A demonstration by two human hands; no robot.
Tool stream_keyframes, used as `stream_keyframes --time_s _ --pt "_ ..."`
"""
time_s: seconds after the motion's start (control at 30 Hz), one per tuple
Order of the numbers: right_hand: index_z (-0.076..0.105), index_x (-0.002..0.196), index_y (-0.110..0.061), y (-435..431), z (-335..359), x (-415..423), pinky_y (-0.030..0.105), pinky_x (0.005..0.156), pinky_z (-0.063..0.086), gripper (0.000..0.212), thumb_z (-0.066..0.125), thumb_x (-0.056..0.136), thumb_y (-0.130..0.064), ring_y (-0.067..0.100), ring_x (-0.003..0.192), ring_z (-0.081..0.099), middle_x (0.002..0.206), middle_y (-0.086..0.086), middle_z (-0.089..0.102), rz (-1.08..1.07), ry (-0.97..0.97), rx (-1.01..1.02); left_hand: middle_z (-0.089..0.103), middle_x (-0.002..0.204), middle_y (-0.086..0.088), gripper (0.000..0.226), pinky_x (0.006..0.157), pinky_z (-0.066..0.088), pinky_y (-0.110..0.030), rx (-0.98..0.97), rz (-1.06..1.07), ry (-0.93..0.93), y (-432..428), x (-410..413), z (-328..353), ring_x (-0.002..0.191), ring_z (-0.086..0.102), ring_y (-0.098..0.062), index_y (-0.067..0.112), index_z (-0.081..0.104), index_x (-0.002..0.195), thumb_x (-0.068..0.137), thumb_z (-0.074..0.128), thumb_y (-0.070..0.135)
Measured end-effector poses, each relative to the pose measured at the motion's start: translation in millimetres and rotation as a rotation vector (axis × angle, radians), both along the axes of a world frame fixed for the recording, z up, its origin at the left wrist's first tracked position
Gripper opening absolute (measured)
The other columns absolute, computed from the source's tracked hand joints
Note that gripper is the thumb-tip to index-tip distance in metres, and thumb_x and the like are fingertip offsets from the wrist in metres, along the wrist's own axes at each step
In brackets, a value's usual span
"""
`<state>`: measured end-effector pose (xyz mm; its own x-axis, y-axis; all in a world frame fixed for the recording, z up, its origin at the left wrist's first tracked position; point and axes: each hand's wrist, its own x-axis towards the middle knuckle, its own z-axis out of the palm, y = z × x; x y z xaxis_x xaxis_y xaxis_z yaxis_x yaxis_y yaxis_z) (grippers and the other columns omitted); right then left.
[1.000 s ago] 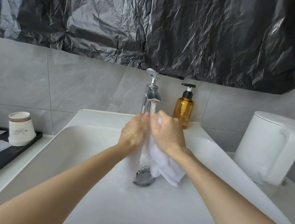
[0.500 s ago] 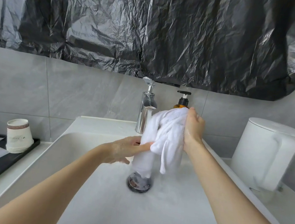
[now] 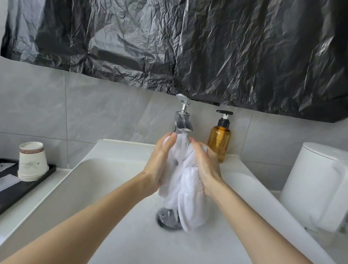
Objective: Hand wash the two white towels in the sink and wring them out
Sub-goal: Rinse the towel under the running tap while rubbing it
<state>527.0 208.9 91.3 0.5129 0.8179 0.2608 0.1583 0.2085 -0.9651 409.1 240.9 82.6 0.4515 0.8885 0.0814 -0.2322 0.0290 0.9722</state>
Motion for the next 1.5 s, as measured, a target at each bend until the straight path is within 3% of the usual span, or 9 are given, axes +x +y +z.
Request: stream_keyframes --time_s 0.2,0.33,0.6,0.77,1.0,1.23,1.3,1.4,1.5 --pt "0.057 0.065 -0.019 -2 -12 -19 0.036 0.07 0.048 0.041 0.055 0.084 -0.054 0.024 0.074 0.06 0.071 -0.001 0.063 -0.168 -0.252 0.003 0.069 0.097 -0.006 0.044 0.085 0.056 -0.051 0.106 0.319 0.0 -10 16 -12 0.092 0.069 -0.026 0.04 0.052 0.091 0.069 0.055 0.078" --pt "0.042 0.06 -0.02 -5 -7 -28 0.036 0.065 0.044 0.047 0.053 0.09 -0.055 0.025 0.07 0.053 0.064 -0.002 0.053 -0.222 -0.328 0.054 0.064 0.076 0.005 0.042 0.063 0.048 -0.034 0.233 0.534 0.272 -7 16 2 0.073 0.062 -0.022 0.026 0.056 0.083 0.077 0.043 0.065" --pt "0.05 0.063 -0.016 -7 -2 -9 0.033 0.062 0.036 0.042 0.04 0.099 -0.034 0.024 0.068 0.051 0.063 0.002 0.055 -0.158 -0.642 0.075 0.066 0.1 -0.006 0.042 0.082 0.044 -0.038 0.342 0.463 0.39 -8 1 1 0.098 0.059 -0.03 0.024 0.059 0.089 0.094 0.036 0.058" --pt "0.036 0.056 -0.018 -2 2 14 0.031 0.054 0.028 0.044 0.048 0.096 -0.029 0.019 0.056 0.041 0.054 -0.002 0.041 -0.179 -0.244 -0.095 0.061 0.133 0.007 0.08 0.107 0.041 -0.047 0.035 -0.095 0.263 2 -2 -4 0.118 0.06 -0.017 0.043 0.05 0.134 0.068 0.047 0.087" --pt "0.066 0.096 -0.01 11 3 26 0.032 0.072 0.055 0.021 0.059 0.084 -0.027 0.029 0.08 0.067 0.091 0.01 0.07 -0.172 0.434 -0.182 0.04 0.148 0.015 0.084 0.11 0.037 -0.047 0.106 -0.271 0.192 -11 -15 1 0.132 0.047 -0.015 0.052 0.022 0.148 0.076 0.062 0.071" --pt "0.051 0.122 -0.01 13 0 4 0.05 0.093 0.051 0.065 0.056 0.079 -0.059 0.035 0.099 0.065 0.111 0.016 0.066 -0.193 0.388 -0.081 0.048 0.146 0.004 0.122 0.11 0.04 -0.044 0.113 -0.102 0.104 -18 8 -11 0.122 0.058 -0.017 0.044 0.008 0.152 0.058 0.085 0.054" --pt "0.052 0.12 -0.012 15 -1 -1 0.051 0.091 0.053 0.077 0.055 0.065 -0.066 0.034 0.096 0.067 0.109 0.018 0.067 -0.048 0.478 -0.081 0.051 0.142 0.004 0.108 0.107 0.043 -0.047 0.098 0.003 0.077 -12 10 -12 0.119 0.059 -0.019 0.044 0.021 0.149 0.062 0.084 0.054" --pt "0.058 0.101 -0.014 7 -2 -15 0.05 0.088 0.054 0.052 0.058 0.075 -0.059 0.03 0.091 0.066 0.099 0.013 0.066 0.135 0.348 -0.002 0.062 0.129 -0.001 0.09 0.088 0.056 -0.038 0.081 0.177 0.051 1 7 -14 0.106 0.066 -0.02 0.032 0.043 0.142 0.063 0.08 0.055" --pt "0.044 0.129 -0.031 3 -10 -27 0.04 0.094 0.05 0.053 0.054 0.085 -0.059 0.02 0.106 0.06 0.118 -0.002 0.059 0.138 0.089 0.045 0.07 0.11 -0.005 0.048 0.069 0.052 -0.023 0.153 0.327 -0.001 6 3 -14 0.089 0.068 -0.017 0.023 0.062 0.119 0.078 0.071 0.046"
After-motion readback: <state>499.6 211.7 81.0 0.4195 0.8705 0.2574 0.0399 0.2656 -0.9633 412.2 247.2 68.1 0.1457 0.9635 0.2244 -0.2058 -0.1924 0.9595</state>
